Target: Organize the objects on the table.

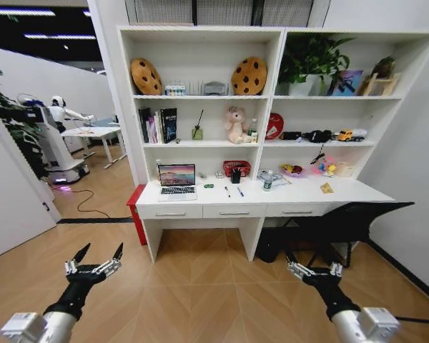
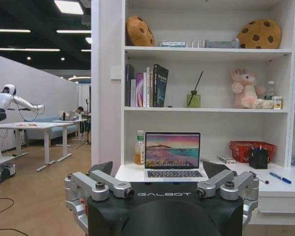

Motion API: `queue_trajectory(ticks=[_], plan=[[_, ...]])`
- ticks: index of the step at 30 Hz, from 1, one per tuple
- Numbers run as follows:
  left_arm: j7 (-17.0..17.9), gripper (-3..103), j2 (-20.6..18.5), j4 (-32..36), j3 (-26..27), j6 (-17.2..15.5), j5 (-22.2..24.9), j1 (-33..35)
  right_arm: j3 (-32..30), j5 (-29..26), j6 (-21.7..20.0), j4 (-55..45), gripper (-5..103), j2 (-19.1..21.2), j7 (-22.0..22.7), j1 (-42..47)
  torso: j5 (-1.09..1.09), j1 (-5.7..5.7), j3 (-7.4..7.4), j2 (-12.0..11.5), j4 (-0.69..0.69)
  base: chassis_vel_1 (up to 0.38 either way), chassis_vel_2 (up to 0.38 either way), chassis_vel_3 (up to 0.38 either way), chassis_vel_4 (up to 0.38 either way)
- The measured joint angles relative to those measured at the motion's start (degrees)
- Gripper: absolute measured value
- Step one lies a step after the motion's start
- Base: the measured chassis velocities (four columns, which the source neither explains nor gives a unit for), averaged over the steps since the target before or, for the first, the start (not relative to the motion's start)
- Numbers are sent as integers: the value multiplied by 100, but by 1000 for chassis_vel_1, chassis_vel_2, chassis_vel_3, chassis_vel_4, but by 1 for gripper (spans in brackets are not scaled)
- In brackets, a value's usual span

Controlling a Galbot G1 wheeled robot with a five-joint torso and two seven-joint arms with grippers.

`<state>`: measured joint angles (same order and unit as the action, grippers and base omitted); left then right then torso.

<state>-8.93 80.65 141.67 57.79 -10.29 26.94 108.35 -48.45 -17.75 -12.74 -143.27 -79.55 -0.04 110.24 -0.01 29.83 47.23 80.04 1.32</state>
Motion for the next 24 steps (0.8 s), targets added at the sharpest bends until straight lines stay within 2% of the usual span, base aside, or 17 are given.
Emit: queue_trajectory(ticks=[17, 24], plan=[[-33, 100, -22, -55, 3, -26, -10, -97, 92, -250, -502, 2, 100, 159, 197, -363, 0, 1, 0, 0, 0, 0, 0, 0, 0], [-66, 100, -37, -115, 24, -18, -23, -88, 20, -277, -405, 4, 100, 129, 205, -335, 0, 1, 0, 0, 0, 0, 0, 0, 0]])
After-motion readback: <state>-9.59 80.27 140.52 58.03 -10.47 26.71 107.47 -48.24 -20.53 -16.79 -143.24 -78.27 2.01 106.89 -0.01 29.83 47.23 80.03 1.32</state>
